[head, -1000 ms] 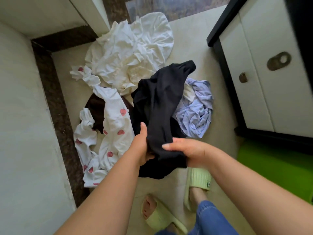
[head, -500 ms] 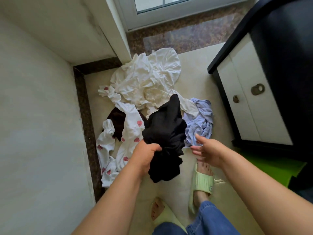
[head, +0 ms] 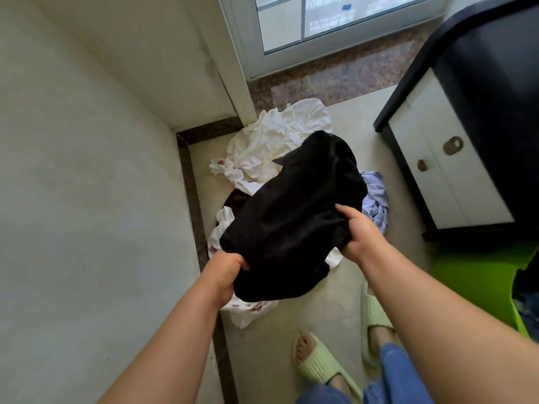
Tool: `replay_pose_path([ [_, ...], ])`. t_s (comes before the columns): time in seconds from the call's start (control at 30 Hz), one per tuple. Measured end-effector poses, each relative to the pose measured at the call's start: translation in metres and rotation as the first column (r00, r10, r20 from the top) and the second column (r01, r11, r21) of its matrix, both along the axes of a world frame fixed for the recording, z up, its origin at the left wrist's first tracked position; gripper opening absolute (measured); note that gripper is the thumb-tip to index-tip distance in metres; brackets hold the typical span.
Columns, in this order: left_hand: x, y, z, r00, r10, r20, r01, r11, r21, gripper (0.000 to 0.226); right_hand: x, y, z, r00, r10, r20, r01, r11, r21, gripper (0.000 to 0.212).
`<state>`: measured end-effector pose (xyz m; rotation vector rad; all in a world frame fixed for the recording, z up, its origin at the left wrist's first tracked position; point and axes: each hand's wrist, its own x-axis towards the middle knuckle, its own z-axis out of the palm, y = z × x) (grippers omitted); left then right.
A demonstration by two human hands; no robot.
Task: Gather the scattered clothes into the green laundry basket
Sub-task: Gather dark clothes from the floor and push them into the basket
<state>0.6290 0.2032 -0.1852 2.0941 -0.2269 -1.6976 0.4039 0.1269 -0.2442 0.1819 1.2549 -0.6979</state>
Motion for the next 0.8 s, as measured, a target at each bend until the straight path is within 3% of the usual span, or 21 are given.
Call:
replay_pose_path([
  [0.03,0.009,0.004,-0.010,0.981,-0.153,0.122,0.145,0.987,0.074,0.027,-0.006,-0.004,0.009,0.996,0.038,-0.075,-0.043,0.996,-0.074,0.039],
  [0.1,0.016,0.007,-0.018,0.825,-0.496,0.271,0.430,0.862,0.268,0.033,-0.018,-0.013,0.033,0.954,0.181,-0.238,-0.243,0.935,-0.260,0.037],
  [0.17,0.012,-0.001,-0.016,0.655,-0.643,0.398,0.517,0.765,0.384,0.050,-0.024,-0.021,0.055,0.829,0.385,-0.405,-0.536,0.754,-0.380,0.039],
  [0.2,0.006,-0.007,-0.008,0.620,-0.635,0.461,0.526,0.772,0.355,0.062,-0.026,-0.023,0.069,0.707,0.487,-0.512,-0.695,0.612,-0.378,0.042],
  [0.27,-0.004,-0.026,0.004,0.610,-0.561,0.559,0.586,0.795,0.159,0.083,-0.023,-0.026,0.088,0.395,0.580,-0.712,-0.916,0.301,-0.264,0.046],
  [0.33,-0.015,-0.046,0.017,0.618,-0.529,0.582,0.687,0.723,-0.071,0.093,-0.019,-0.027,0.103,0.171,0.585,-0.793,-0.985,0.090,-0.146,0.052],
  [0.37,-0.021,-0.058,0.025,0.592,-0.549,0.590,0.749,0.645,-0.153,0.096,-0.016,-0.027,0.109,0.130,0.594,-0.794,-0.991,0.043,-0.130,0.056],
  [0.43,-0.035,-0.078,0.039,0.422,-0.640,0.642,0.894,0.410,-0.180,0.095,-0.014,-0.026,0.119,0.098,0.589,-0.802,-0.991,-0.019,-0.136,0.061],
  [0.5,-0.047,-0.089,0.049,0.250,-0.711,0.658,0.968,0.185,-0.169,0.072,-0.015,-0.024,0.126,0.079,0.567,-0.820,-0.987,-0.071,-0.144,0.058],
  [0.53,-0.052,-0.092,0.051,0.212,-0.747,0.630,0.975,0.116,-0.190,0.052,-0.016,-0.024,0.129,0.076,0.555,-0.829,-0.987,-0.078,-0.142,0.056],
  [0.6,-0.056,-0.091,0.057,0.209,-0.834,0.511,0.966,0.095,-0.240,0.026,-0.024,-0.024,0.135,0.102,0.549,-0.830,-0.988,-0.042,-0.149,0.055],
  [0.63,-0.060,-0.087,0.061,0.211,-0.871,0.444,0.965,0.113,-0.237,0.023,-0.032,-0.024,0.138,0.120,0.562,-0.818,-0.988,-0.017,-0.156,0.055],
  [0.67,-0.060,-0.083,0.063,0.150,-0.889,0.433,0.978,0.071,-0.194,0.023,-0.039,-0.025,0.140,0.121,0.579,-0.806,-0.988,-0.010,-0.156,0.054],
  [0.7,-0.063,-0.079,0.065,0.011,-0.861,0.508,0.992,-0.056,-0.117,0.025,-0.047,-0.025,0.141,0.095,0.591,-0.801,-0.989,-0.034,-0.143,0.051],
  [0.73,-0.066,-0.074,0.068,-0.172,-0.762,0.624,0.974,-0.227,-0.009,0.028,-0.052,-0.027,0.143,0.050,0.599,-0.799,-0.990,-0.076,-0.118,0.047],
  [0.77,-0.074,-0.070,0.069,-0.293,-0.642,0.708,0.935,-0.347,0.071,0.031,-0.060,-0.030,0.144,-0.003,0.604,-0.797,-0.990,-0.115,-0.084,0.044],
  [0.8,-0.084,-0.063,0.070,-0.325,-0.575,0.751,0.911,-0.405,0.084,0.030,-0.068,-0.033,0.147,-0.056,0.606,-0.793,-0.986,-0.157,-0.051,0.042],
])
